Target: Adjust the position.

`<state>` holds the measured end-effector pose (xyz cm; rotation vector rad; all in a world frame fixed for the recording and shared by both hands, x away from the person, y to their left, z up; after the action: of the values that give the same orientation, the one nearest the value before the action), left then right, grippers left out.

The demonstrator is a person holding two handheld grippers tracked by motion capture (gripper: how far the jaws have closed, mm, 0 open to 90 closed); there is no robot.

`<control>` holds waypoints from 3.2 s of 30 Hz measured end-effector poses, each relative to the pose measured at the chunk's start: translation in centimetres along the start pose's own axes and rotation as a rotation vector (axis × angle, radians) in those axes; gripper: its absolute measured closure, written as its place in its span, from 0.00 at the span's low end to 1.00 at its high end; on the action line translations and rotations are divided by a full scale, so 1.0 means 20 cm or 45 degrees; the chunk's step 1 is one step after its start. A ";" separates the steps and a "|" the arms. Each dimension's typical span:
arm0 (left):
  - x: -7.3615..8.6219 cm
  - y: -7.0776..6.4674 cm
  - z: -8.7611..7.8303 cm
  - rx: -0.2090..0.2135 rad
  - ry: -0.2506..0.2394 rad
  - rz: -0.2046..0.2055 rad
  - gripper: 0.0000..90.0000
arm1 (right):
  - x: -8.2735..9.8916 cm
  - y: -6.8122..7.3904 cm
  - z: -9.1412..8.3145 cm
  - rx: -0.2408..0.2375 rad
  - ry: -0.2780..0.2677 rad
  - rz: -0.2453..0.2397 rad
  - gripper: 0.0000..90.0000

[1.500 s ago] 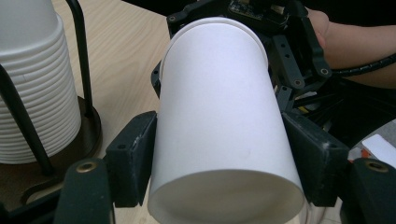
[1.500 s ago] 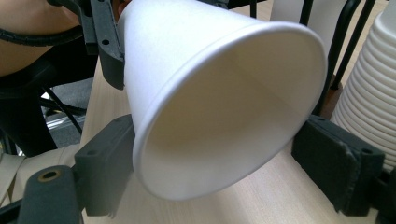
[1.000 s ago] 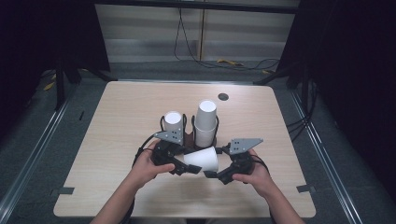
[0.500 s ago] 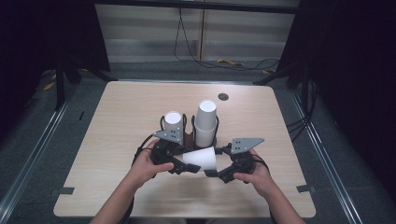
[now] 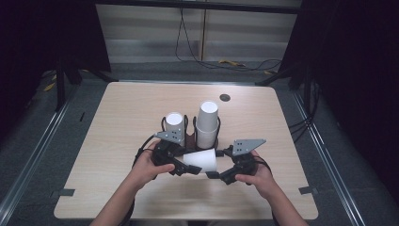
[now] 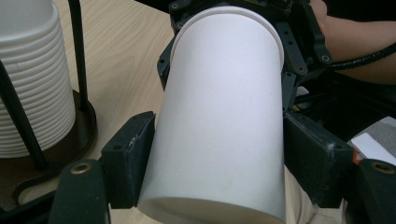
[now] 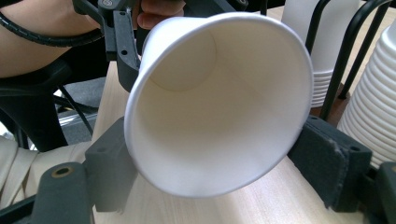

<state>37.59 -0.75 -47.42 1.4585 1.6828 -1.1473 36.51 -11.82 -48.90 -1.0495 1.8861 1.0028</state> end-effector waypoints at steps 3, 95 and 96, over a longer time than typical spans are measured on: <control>-0.01 -0.01 0.00 0.003 -0.002 0.013 0.32 | 0.00 0.00 0.00 -0.001 -0.004 0.011 0.21; 0.11 0.02 0.03 -0.163 0.372 0.159 0.18 | 0.04 -0.01 -0.02 0.052 0.138 -0.061 0.26; 0.10 0.02 0.03 -0.155 0.369 0.160 0.18 | 0.04 -0.01 -0.02 0.052 0.141 -0.062 0.26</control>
<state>37.54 -0.44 -49.62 1.6886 1.7878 -0.7808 36.28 -12.53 -49.52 -1.1423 1.9518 0.8914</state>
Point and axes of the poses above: each handheld gripper's, and its own axes: z roughly forward along the jaws, x roughly out of its underside, y roughly to its left, the point moved 9 cm from there along z, roughly forward along the jaws, and after that the axes turned 8 degrees about z, right-handed, at the moved point
